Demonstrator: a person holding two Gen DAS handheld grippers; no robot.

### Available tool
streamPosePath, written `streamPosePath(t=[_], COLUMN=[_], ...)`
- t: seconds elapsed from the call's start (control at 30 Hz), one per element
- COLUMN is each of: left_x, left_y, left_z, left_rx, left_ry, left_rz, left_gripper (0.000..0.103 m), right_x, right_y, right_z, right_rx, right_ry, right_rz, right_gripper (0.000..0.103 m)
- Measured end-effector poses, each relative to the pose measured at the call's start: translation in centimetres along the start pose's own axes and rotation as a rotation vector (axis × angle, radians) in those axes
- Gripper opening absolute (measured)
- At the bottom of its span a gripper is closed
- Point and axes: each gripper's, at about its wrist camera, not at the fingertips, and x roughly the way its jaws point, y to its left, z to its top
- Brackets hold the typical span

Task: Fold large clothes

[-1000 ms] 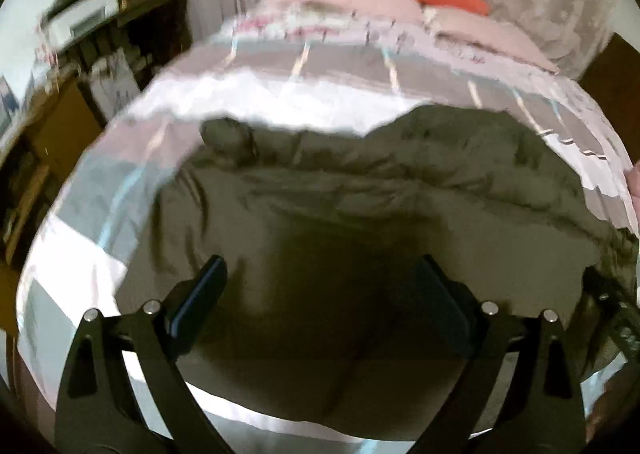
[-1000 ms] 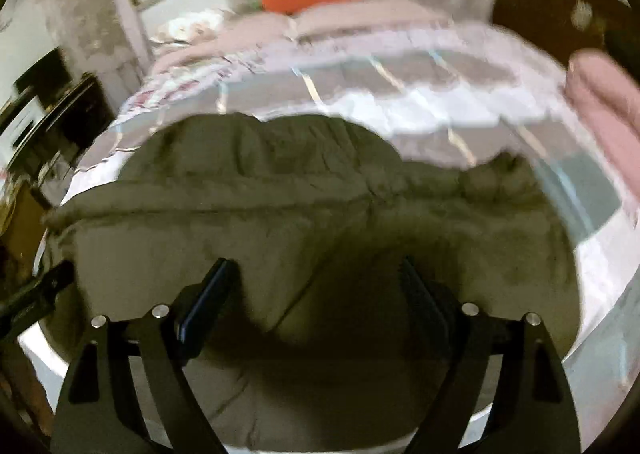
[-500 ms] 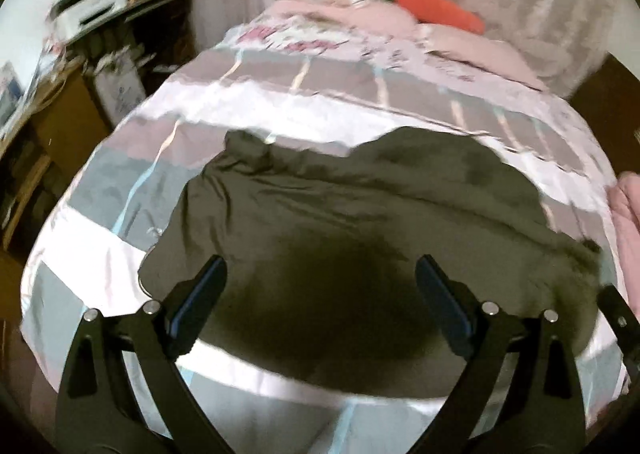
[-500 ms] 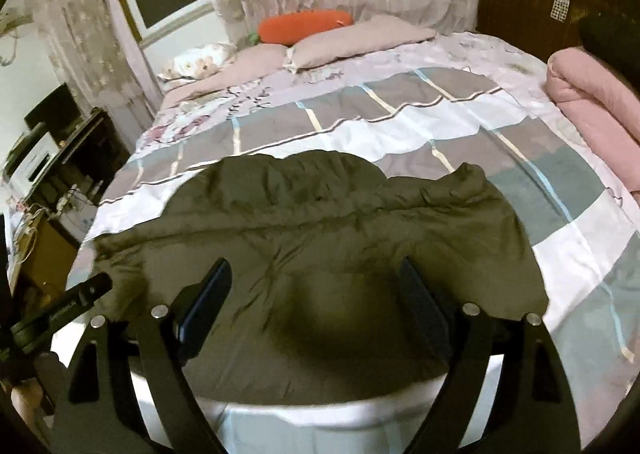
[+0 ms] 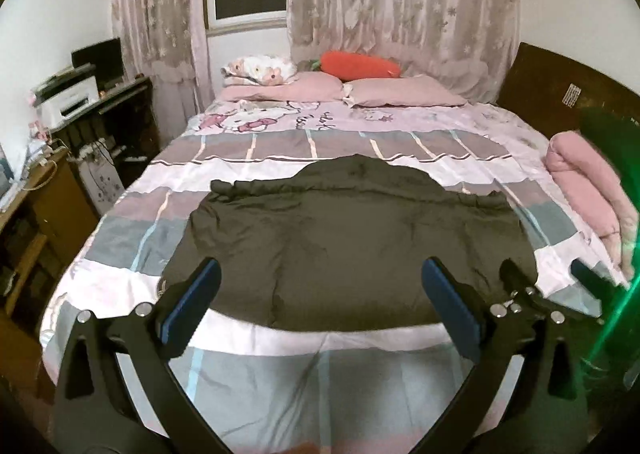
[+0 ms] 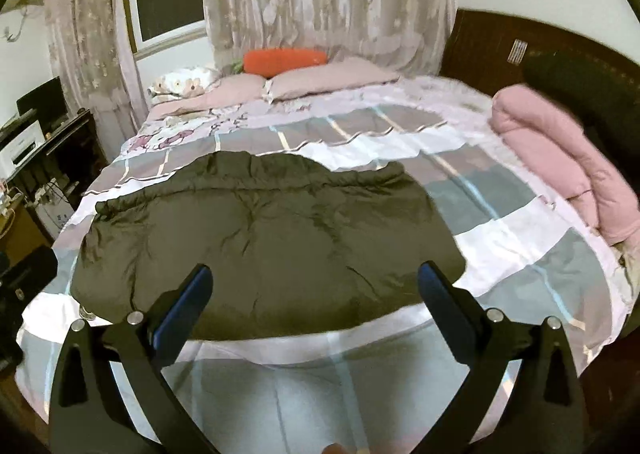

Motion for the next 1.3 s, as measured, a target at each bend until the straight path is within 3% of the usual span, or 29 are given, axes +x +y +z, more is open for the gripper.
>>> streamPosePath(t=[0.3, 1.3], left_x=[-1.0, -0.9], left_y=[0.2, 0.2], left_z=[-1.2, -1.4], left_rx=[-0.015, -0.004], left_ry=[-0.007, -0.013], left_rz=[0.022, 0.034], left_gripper=[0.101, 0.101], right_x=[-1.9, -1.8], right_y=[1.5, 1.8], right_z=[-0.3, -0.7], right_rx=[-0.071, -0.074], right_ry=[-0.106, -0.098], right_rz=[-0.023, -0.033], right_gripper=[0.102, 0.102])
